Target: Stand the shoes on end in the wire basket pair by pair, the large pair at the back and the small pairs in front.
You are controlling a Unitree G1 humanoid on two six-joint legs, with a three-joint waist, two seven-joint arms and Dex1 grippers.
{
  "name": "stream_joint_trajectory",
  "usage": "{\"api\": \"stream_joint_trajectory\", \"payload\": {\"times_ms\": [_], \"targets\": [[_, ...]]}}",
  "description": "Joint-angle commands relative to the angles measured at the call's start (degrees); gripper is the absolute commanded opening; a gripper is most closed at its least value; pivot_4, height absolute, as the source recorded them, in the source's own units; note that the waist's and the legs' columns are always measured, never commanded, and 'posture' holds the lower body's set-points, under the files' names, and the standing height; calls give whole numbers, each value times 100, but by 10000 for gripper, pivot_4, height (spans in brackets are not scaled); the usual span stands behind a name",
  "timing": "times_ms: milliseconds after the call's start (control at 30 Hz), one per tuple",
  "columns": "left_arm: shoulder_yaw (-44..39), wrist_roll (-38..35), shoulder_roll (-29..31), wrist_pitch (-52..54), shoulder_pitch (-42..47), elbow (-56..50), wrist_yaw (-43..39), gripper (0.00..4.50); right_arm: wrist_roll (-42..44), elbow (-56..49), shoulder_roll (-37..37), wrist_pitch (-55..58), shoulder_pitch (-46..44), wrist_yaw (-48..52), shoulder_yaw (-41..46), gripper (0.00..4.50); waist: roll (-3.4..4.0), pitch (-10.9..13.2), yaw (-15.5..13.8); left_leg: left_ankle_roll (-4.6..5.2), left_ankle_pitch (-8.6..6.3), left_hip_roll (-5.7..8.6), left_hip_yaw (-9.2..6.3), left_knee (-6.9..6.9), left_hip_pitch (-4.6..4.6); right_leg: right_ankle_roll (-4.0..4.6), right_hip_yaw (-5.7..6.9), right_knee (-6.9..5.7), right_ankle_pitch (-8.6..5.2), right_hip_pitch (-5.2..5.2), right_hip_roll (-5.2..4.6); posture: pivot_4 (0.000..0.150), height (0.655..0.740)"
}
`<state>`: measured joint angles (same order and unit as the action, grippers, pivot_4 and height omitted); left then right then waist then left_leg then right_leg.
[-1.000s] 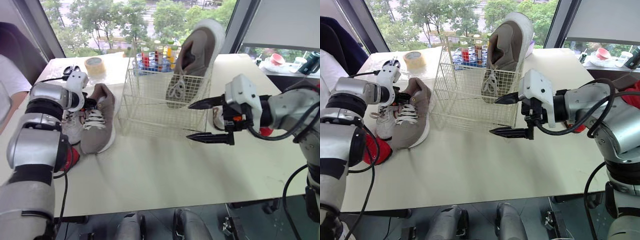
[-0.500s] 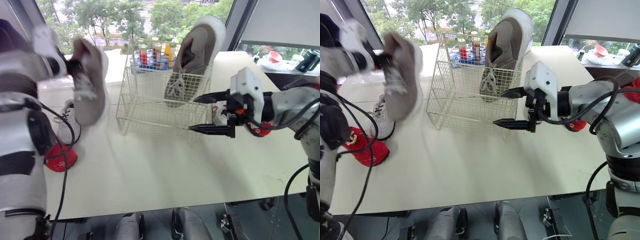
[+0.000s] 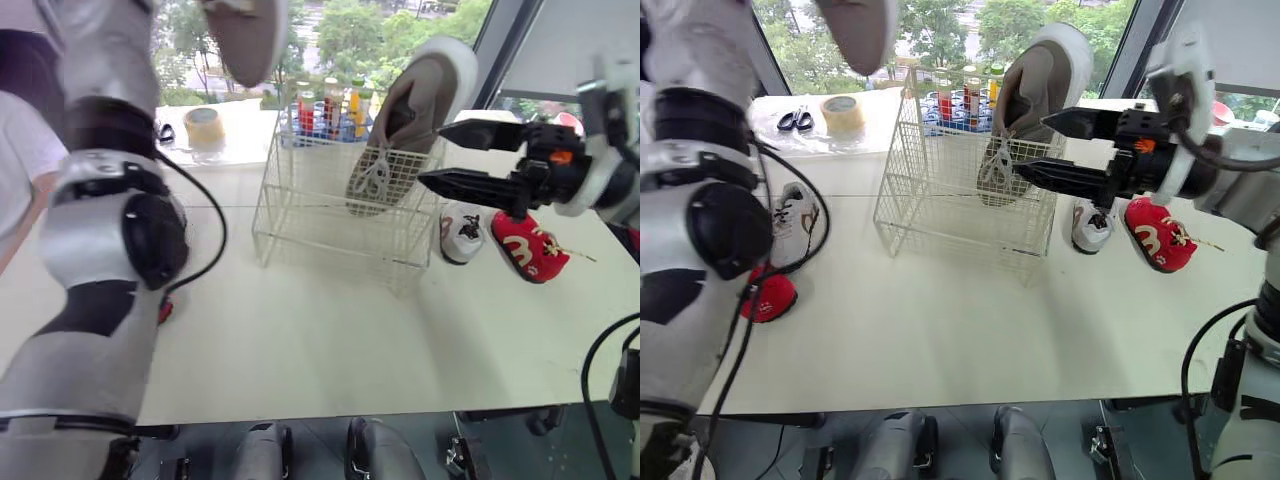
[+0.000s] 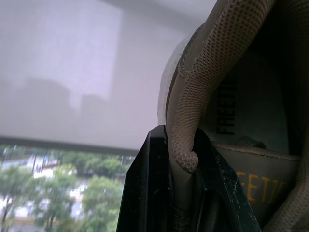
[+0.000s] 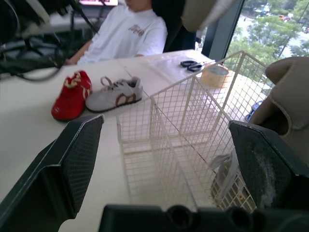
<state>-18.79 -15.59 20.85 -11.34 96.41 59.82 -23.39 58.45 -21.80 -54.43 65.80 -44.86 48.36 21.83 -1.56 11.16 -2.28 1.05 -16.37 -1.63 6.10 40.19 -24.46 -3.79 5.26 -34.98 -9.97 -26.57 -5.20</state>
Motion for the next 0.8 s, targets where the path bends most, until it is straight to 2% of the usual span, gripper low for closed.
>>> {"api": "stream_joint_trajectory", "payload": {"times_ms": [33, 200, 367, 500, 600, 800], "targets": [[92, 107, -281, -787, 229, 153, 20, 98, 458, -420, -250, 167, 246, -244, 435, 45000, 1, 0, 48, 1, 0, -2, 7, -6, 5, -1, -1, 2, 1, -2, 1, 1500, 7400], [216, 283, -892, -1332, 124, 582, 208, 98, 815, -617, -273, 151, 532, -824, 713, 45000, 1, 0, 65, 26, -15, -10, 2, -6, 10, 1, -3, 0, 0, -7, 6, 1500, 7400], [368, 476, -1202, -1745, -379, 542, 453, 98, 1155, -717, -356, 106, 647, -1265, 841, 45000, 4, -2, 77, 30, -17, -14, 0, -6, 16, 2, -12, -1, 1, -7, 6, 1500, 7400], [412, 513, -1327, -1813, -602, 529, 605, 98, 1330, -659, -458, 47, 661, -1423, 837, 45000, 4, -2, 60, 31, -17, -17, -4, -5, 14, 2, -12, -4, 1, -8, 7, 1500, 7400], [619, 756, -1414, -1793, -1152, 422, 867, 98, 1240, -558, -547, -24, 651, -1299, 607, 45000, 12, -7, 18, 35, -20, -17, -5, -5, 16, 2, -13, -2, 1, -5, 5, 1500, 7400], [762, 813, -1273, -1330, -1904, -351, 1057, 98, 1062, -293, -418, -366, 498, -1194, 174, 45000, 12, -7, 26, 43, -25, -21, -5, -4, 42, 4, -25, -4, 1, 13, 5, 1500, 7400]]}}
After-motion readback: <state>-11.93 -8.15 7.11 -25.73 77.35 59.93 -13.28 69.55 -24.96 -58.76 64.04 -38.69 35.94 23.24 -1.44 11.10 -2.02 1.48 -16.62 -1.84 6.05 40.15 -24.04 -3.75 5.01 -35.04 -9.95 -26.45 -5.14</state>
